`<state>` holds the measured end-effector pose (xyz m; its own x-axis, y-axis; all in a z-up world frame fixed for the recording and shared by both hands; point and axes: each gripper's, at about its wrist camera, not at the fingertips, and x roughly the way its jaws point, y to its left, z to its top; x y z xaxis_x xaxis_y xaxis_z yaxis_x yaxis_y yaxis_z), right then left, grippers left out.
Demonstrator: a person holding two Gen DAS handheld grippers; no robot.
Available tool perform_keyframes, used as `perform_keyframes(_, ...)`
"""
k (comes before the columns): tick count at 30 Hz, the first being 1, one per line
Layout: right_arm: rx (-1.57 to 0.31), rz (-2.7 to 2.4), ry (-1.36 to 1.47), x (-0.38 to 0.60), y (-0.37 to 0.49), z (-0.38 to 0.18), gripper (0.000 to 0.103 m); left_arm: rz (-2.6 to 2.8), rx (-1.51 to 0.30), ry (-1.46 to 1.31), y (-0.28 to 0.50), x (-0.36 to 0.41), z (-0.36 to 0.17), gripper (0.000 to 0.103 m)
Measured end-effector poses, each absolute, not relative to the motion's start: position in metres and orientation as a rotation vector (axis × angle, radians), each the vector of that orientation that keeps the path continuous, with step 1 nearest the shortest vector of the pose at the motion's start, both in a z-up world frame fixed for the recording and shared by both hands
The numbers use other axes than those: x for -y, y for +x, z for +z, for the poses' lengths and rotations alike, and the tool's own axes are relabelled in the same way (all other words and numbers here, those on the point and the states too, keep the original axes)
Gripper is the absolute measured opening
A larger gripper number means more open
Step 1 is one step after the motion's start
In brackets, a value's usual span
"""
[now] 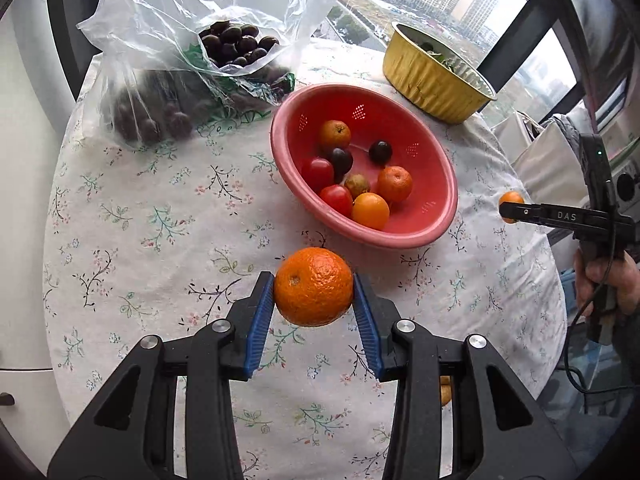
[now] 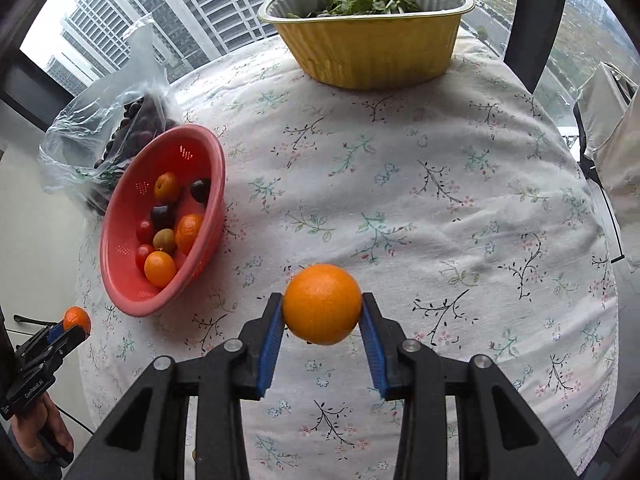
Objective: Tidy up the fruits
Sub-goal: 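Carry the held tangerine and orange over the red colander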
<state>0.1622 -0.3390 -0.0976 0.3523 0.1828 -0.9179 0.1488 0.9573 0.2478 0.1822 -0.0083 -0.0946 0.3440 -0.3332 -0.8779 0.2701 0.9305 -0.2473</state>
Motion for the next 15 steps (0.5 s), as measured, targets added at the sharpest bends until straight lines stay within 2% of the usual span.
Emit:
perform_keyframes(7,-1.116,0.159,0.259,0.289,0.218,-0.064,0.040,-0.430,-1.105,-0.001,0.247,0.051,-0.082,0.037)
perform_keyframes(15,-1.157,0.301,0.189,0.222,0.262,-0.072,0.040,-0.472,-1.162,0.038,0.270,0.095,-0.119,0.037)
